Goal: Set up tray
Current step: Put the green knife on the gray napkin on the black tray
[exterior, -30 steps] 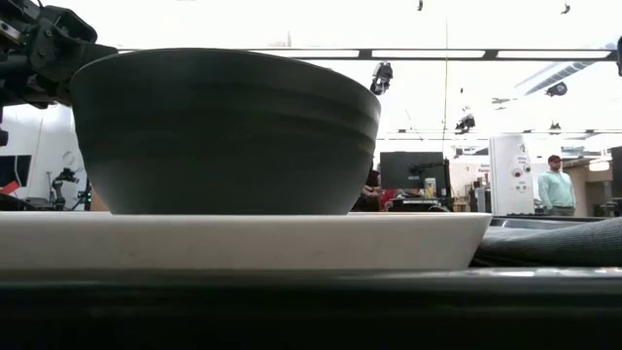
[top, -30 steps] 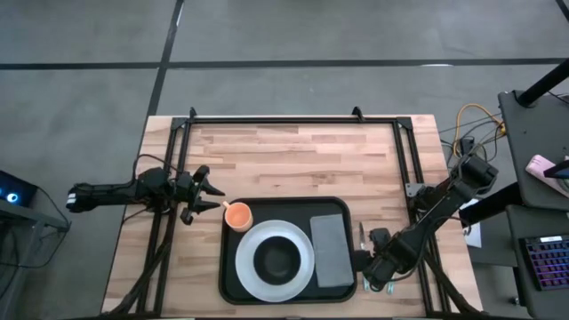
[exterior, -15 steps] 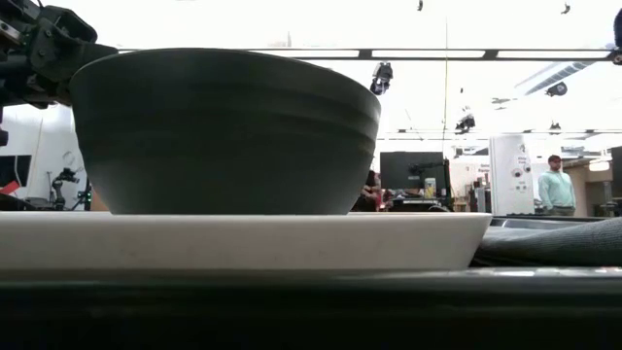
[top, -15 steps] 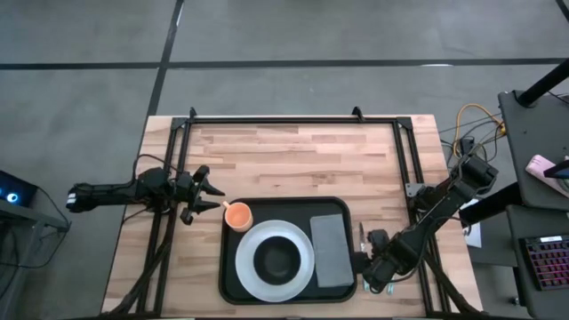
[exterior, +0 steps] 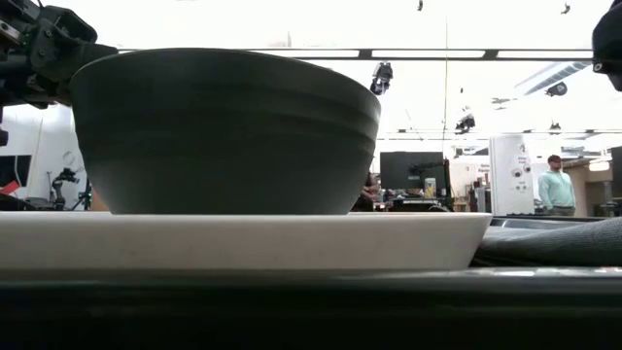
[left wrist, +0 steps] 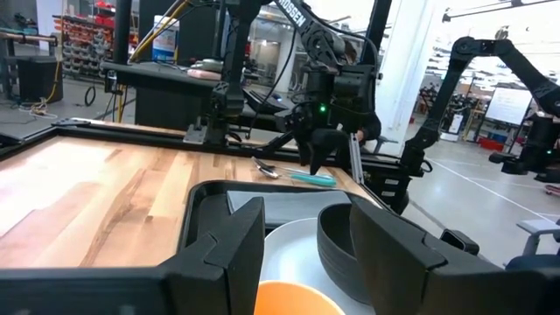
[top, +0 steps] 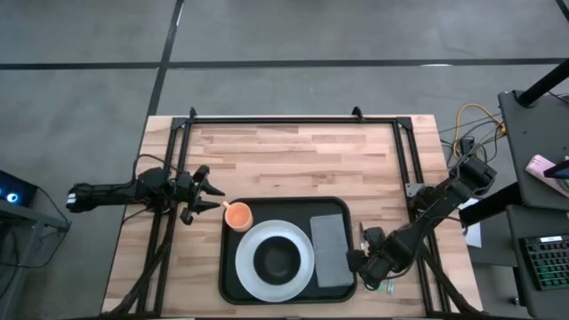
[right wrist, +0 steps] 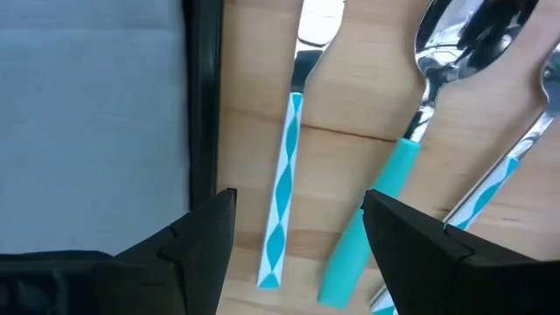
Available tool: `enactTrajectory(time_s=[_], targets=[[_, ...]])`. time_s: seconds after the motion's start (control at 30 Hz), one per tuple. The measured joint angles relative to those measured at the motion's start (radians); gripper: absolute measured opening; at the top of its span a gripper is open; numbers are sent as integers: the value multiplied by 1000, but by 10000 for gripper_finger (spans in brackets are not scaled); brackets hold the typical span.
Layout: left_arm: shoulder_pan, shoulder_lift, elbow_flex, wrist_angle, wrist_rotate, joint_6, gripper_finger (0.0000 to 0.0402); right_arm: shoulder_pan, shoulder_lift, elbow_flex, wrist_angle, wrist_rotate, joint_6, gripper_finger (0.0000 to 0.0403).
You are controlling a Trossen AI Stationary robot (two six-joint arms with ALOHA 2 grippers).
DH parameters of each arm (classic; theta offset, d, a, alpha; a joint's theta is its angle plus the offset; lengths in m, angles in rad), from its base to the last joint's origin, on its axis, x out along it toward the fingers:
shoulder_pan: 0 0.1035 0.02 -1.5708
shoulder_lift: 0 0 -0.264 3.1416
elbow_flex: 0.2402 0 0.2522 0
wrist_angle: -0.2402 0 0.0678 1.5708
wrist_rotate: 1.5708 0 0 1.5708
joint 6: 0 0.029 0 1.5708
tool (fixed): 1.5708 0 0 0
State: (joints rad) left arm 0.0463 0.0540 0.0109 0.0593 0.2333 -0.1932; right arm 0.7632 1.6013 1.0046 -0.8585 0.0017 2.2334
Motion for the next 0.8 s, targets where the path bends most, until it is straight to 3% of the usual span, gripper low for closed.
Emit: enactTrajectory(time_s=[0.8], targets=[[0,0,0,0,0,0,151,-50,6,-65,61,-36,-42,223]])
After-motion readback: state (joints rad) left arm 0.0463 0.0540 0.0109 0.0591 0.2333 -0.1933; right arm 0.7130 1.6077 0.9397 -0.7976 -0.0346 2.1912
